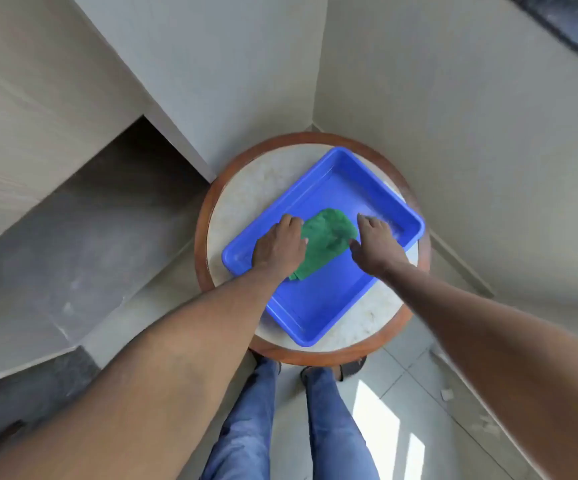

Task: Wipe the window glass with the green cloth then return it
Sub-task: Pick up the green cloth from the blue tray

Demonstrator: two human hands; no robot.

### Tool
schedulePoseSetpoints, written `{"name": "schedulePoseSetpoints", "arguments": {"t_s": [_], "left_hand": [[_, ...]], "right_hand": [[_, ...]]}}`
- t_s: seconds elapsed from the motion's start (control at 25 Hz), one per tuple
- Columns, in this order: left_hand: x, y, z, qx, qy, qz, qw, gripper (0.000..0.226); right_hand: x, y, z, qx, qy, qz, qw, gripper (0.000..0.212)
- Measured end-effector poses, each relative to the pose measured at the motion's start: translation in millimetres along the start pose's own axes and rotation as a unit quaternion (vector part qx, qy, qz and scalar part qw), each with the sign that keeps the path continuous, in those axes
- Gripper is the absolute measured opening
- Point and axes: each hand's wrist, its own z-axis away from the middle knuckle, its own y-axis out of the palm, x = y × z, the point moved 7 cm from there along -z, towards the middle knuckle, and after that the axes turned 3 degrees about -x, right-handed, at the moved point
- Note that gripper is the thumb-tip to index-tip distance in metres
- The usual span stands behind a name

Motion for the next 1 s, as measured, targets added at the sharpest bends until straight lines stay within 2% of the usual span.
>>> {"name": "schedulePoseSetpoints", "arguments": {"t_s": [0.08, 0.2, 0.32, 0.36, 0.44, 0.52, 0.6, 0.68, 0.76, 0.88, 1.0], "left_hand": [[18, 30, -14, 0.034, -0.068, -0.012, 0.997, 0.061], [33, 67, -25, 0.065, -0.121, -0.006, 0.99, 0.072], [34, 73, -35, 0.096, -0.13, 0.053, 0.985, 0.056], [34, 69, -37, 0.107, -0.146, 0.105, 0.978, 0.045], [23, 45, -41, 0.099, -0.167, 0.24, 0.951, 0.032], [-8, -6, -49, 0.076, -0.143, 0.358, 0.92, 0.029], [-54, -73, -65, 0.079, -0.074, 0.438, 0.893, 0.034], [-111, -156, -70, 0.104, 0.016, 0.483, 0.869, 0.036], [-168, -247, -67, 0.097, 0.102, 0.511, 0.848, 0.046], [-261, -391, -36, 0.051, 0.223, 0.513, 0.827, 0.053], [-345, -517, 10, 0.011, 0.312, 0.494, 0.812, 0.037]], "right_hand": [[-8, 24, -24, 0.0, 0.03, -0.06, 0.998, 0.056], [-18, 56, -51, -0.002, 0.074, -0.114, 0.991, 0.063], [-21, 62, -59, -0.007, 0.113, -0.164, 0.98, 0.029], [-26, 59, -58, -0.009, 0.131, -0.221, 0.966, 0.031], [-30, 36, -43, -0.013, 0.167, -0.373, 0.913, 0.025], [-24, -13, -19, -0.024, 0.167, -0.519, 0.838, 0.013], [-16, -78, 2, -0.025, 0.148, -0.622, 0.769, 0.033], [-3, -161, 26, -0.027, 0.1, -0.686, 0.72, 0.05], [14, -253, 55, -0.041, 0.022, -0.736, 0.676, 0.05], [35, -395, 118, -0.089, -0.079, -0.772, 0.624, 0.057], [49, -514, 186, -0.136, -0.186, -0.76, 0.608, 0.062]]}}
